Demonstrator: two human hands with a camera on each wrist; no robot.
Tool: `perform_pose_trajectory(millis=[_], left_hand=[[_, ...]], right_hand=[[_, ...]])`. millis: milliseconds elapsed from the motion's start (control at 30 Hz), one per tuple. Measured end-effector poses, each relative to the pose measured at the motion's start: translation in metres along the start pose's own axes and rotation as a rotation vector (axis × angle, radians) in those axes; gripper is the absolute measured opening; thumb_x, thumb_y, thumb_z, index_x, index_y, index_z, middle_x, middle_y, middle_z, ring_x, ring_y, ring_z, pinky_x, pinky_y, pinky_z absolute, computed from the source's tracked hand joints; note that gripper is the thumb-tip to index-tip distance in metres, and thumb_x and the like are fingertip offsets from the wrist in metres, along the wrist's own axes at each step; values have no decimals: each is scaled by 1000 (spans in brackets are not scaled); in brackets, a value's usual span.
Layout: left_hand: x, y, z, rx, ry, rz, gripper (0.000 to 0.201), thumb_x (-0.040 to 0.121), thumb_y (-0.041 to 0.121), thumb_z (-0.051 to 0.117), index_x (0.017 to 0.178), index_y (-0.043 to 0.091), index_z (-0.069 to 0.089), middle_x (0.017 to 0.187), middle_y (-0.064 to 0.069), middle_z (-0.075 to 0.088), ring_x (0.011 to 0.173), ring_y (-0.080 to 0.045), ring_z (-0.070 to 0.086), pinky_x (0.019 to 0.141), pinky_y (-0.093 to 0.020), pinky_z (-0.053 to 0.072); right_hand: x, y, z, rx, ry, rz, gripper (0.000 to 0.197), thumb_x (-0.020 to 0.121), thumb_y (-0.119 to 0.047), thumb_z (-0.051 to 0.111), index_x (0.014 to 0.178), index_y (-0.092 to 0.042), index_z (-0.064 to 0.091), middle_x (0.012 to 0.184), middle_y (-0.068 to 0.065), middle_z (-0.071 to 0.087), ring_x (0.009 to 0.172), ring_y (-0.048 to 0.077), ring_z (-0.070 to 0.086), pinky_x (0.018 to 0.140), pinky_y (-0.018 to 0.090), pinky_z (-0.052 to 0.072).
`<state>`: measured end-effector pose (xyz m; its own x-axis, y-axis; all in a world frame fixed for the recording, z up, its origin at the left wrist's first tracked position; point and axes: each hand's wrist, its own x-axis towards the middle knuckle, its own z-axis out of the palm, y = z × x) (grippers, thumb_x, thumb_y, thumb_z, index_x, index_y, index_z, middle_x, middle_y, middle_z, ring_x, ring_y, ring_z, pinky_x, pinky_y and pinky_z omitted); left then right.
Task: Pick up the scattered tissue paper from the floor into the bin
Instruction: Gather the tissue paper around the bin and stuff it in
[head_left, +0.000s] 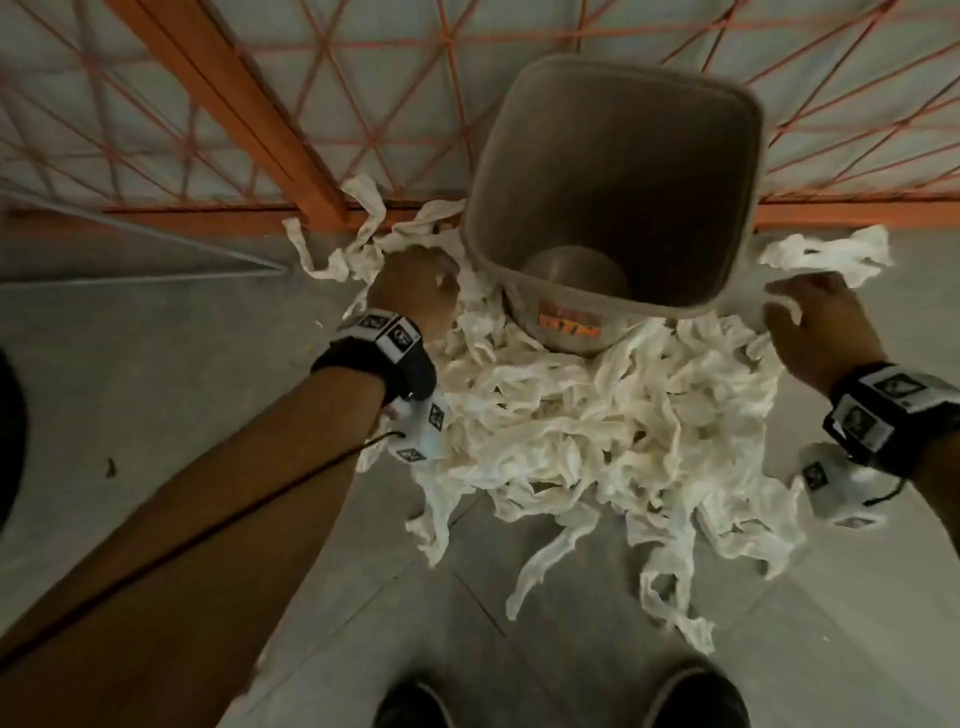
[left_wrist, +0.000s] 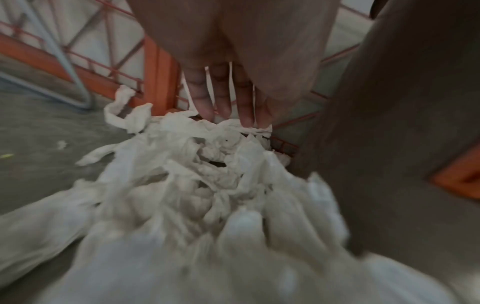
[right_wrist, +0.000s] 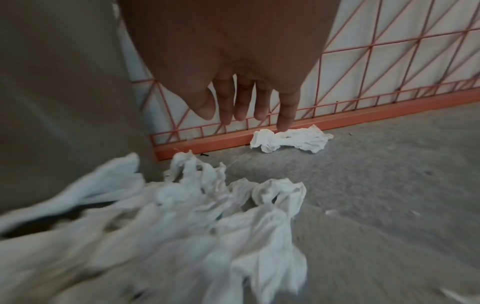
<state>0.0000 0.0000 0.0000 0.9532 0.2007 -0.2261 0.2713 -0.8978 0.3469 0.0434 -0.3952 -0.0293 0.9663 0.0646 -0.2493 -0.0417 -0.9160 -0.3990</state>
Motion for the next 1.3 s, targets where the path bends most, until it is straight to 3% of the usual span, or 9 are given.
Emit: perform_pose_trajectory(millis=[267,433,533,600,700,800,933,1100,1300], left_hand=[[28,4,41,192,-127,144,31,94,26,53,120,9,58,124,-15,62,111,-34,58,83,-32,40],[15,-11,38,171,-216,109,38,88,25,52,124,14,63,131,-13,61,117,-33,57,90,-33,45],[2,-15,25,99,-107,143,47,80,34,37,98,4,69,103,-23,66,96,-40,60,77,-36,48],[-4,-17,17,16,45,119,36,79,27,37,65,-1,55,71,-23,56,69,-36,53,60,-35,37],[-13,-20,10,-256,212,50,38,87,24,50,55,3,46,56,-12,49,56,-25,45,53,-32,32],[-18,-29,18,-333,199,49,25,85,25,62,73,3,60,75,-3,61,70,-17,58,63,-16,44],[-24,-22,34,-194,34,-10,47,86,25,50,127,4,48,114,-22,64,102,-39,63,87,-41,52],[-33,5,60,-124,-138,25,69,88,41,57,146,21,25,121,-17,64,105,-35,64,86,-37,52],[-39,-2,56,-216,25,146,25,81,28,52,88,13,71,91,-7,73,89,-25,67,80,-34,53]], right_hand=[[73,22,43,-182,-43,-67,67,85,-31,55,146,-17,30,155,18,22,136,45,34,111,56,31],[73,39,67,-342,-54,-81,45,83,-42,37,120,-22,53,118,25,58,100,46,57,85,54,51],[34,1,56,-246,-12,-62,31,86,-23,47,99,-9,72,97,30,66,85,47,63,77,47,52],[20,-3,55,-110,-11,-19,37,87,-29,46,98,-7,73,98,28,70,89,46,64,82,47,52],[4,-5,55,119,-64,103,40,91,-43,52,108,-11,69,107,20,71,101,39,62,92,45,49],[-12,-12,55,280,-139,147,58,85,-63,51,125,-22,59,123,10,64,109,29,59,94,38,45],[-23,-18,66,214,-238,134,78,76,-61,65,141,-26,41,145,6,48,131,29,47,105,40,38],[-27,-19,74,144,-100,71,43,92,-37,55,113,0,62,117,25,62,108,40,56,88,39,42],[-36,-42,47,508,129,243,51,86,-35,44,95,11,64,104,34,65,94,46,59,77,45,48]])
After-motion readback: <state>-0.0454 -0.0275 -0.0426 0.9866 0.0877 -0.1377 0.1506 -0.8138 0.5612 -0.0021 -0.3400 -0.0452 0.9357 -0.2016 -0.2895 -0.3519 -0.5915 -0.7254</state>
